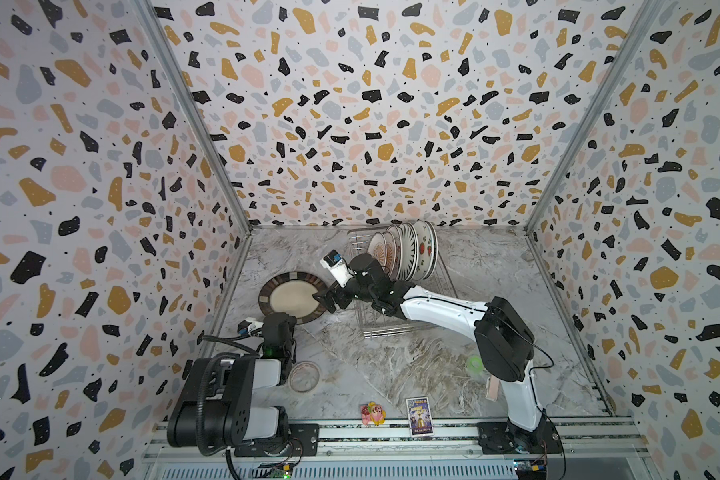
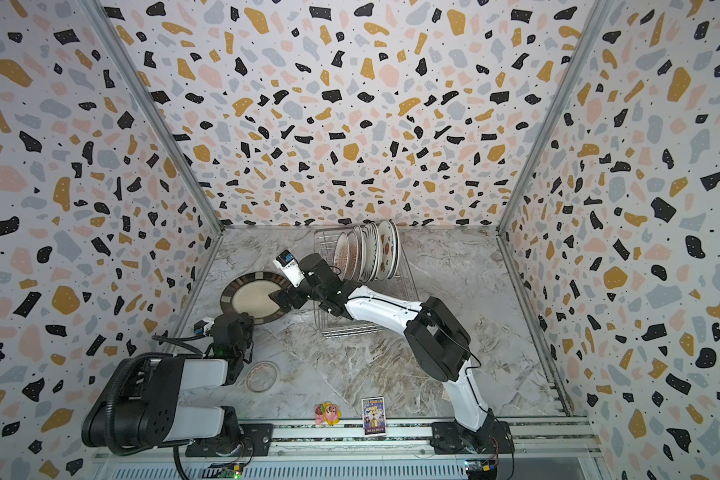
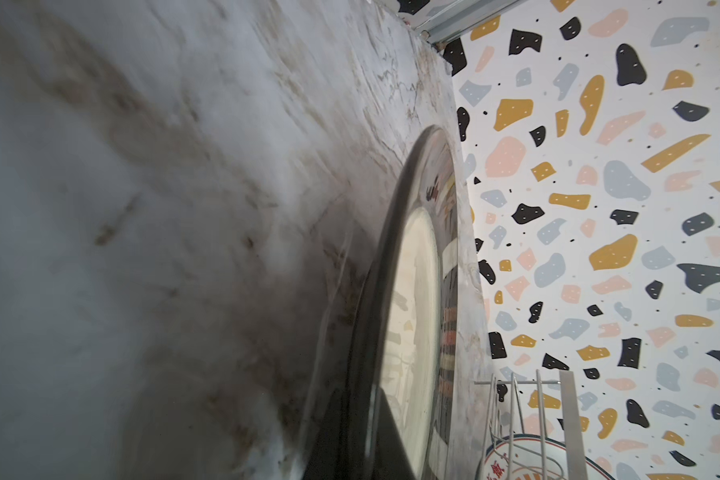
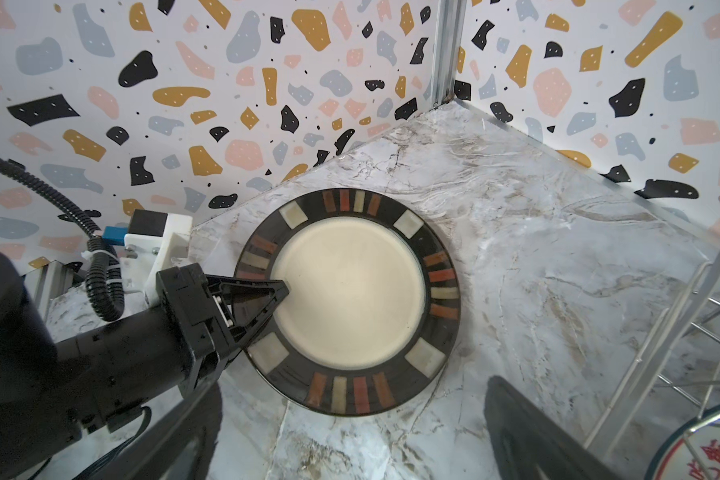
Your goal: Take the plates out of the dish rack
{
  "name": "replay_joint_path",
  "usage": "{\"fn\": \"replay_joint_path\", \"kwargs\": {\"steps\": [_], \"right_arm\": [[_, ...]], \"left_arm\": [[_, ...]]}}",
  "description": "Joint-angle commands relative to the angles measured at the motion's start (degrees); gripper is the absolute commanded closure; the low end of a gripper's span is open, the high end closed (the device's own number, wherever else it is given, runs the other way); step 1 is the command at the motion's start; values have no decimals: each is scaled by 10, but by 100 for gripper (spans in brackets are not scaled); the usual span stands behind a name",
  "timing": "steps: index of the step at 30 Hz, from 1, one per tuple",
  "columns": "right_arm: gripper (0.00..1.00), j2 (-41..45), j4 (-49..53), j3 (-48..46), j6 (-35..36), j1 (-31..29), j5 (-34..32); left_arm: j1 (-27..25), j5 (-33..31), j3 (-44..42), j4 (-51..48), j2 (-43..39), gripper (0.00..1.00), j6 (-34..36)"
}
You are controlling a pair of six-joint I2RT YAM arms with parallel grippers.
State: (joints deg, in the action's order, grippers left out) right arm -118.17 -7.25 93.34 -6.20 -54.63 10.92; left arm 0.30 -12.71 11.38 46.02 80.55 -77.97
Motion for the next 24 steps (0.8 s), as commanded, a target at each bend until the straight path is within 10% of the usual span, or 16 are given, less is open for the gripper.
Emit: {"fn": "replay_joint_path", "kwargs": {"steps": [1,24], "right_arm": [[1,-2,16,30,12,-2,1],[1,-57,-3,69,20,10,4]], "left_arm": [[5,-1,46,143,16,100,-4],[9,7,123,161,167,88,8]]}}
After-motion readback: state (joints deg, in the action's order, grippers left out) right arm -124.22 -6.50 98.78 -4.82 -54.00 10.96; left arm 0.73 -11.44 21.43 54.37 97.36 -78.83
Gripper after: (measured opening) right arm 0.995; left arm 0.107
